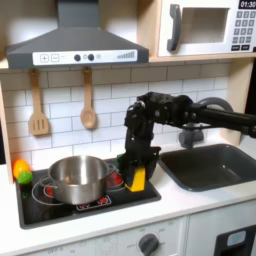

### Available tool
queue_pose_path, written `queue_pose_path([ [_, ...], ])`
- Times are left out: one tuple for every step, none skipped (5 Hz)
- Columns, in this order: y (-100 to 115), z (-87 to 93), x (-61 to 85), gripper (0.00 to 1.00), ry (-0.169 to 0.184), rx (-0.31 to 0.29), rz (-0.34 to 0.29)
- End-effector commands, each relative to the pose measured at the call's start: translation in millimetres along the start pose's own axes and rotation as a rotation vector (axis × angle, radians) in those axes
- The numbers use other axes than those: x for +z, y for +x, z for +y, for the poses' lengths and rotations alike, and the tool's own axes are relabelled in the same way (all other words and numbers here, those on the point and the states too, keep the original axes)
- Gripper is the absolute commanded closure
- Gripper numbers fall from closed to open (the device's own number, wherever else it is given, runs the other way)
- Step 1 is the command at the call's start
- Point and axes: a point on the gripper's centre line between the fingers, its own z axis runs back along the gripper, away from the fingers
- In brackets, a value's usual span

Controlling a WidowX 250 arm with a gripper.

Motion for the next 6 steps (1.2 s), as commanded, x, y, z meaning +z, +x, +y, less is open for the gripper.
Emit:
queue_pose_path([
  [-6.7,-13.0,-10.1,1.00,0.006,-0.028,0.018],
  [-7.0,-16.2,-13.2,1.00,0.012,-0.029,0.019],
  [-4.7,-19.6,-18.7,1.00,0.024,-0.030,0.022],
  [-1.9,-21.5,-16.5,1.00,0.034,-0.039,0.004],
  [-1.1,-20.0,-23.0,1.00,0.041,-0.032,0.017],
  [-0.2,-18.2,-28.0,1.00,0.045,-0.030,0.028],
])
